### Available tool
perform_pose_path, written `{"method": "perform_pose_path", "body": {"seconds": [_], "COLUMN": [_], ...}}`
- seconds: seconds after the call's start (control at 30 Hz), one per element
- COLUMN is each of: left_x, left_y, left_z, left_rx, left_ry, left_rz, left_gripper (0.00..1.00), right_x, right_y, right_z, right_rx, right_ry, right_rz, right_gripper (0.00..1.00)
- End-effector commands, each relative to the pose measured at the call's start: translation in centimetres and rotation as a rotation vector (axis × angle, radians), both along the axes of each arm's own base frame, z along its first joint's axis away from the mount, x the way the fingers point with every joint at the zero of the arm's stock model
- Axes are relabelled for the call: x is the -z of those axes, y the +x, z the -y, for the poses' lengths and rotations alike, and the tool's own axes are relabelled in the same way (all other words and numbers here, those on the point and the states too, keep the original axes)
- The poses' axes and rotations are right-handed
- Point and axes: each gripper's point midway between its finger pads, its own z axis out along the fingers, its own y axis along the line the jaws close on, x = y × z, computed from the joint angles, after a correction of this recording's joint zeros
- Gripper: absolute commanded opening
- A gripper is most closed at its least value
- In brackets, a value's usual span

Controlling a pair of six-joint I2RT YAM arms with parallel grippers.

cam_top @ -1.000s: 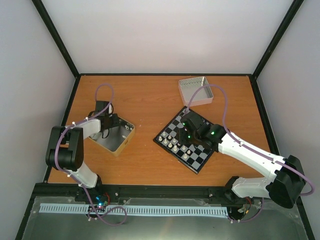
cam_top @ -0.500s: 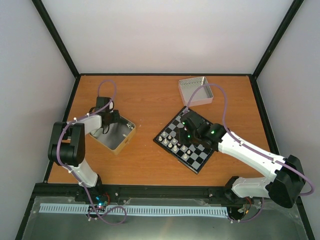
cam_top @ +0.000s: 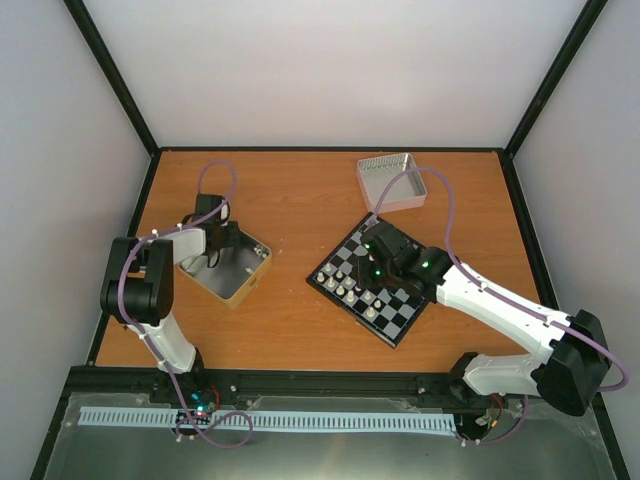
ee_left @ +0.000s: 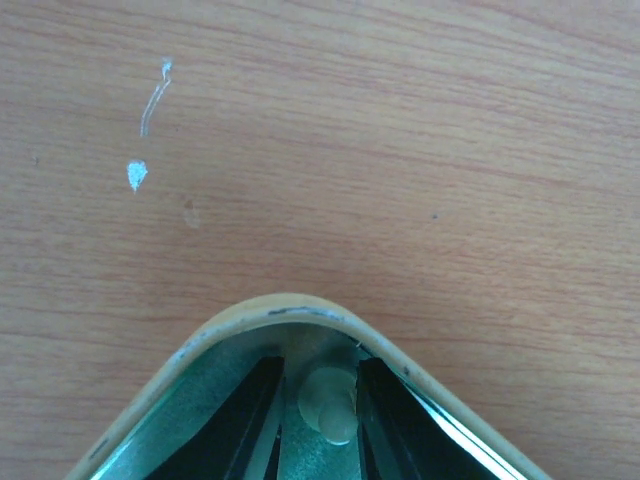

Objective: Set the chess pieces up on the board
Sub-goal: Pick up the chess piece from the storage box.

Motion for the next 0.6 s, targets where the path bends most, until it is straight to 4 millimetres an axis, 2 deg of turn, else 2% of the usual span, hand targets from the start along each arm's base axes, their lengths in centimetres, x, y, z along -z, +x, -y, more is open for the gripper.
{"method": "perform_pose_path", "body": {"seconds": [0.0,0.4,0.57], "left_x": [-1.7,-2.6,-3.0], "left_y": [2.2,2.7,2.4], "left_z": [0.0,0.1,-0.1], "left_rx": [0.013,0.021,-0.001], "left_ry": [0.009,0.011,0.008], "left_rz": [0.064,0.086,0.077], "left_gripper": [0.22,0.04,0.03], "right_x": [-0.5,-0.8,-1.0], "right_y": [0.3,0.4,0.5], "right_z": [0.1,0.0,0.0], "right_rx": [0.021,0.026,0.029], "right_ry": [0.005,0.01,0.017], "right_rz": [-0.002,0.006,0.015], "right_gripper": [0.36,0.36,0.36]}}
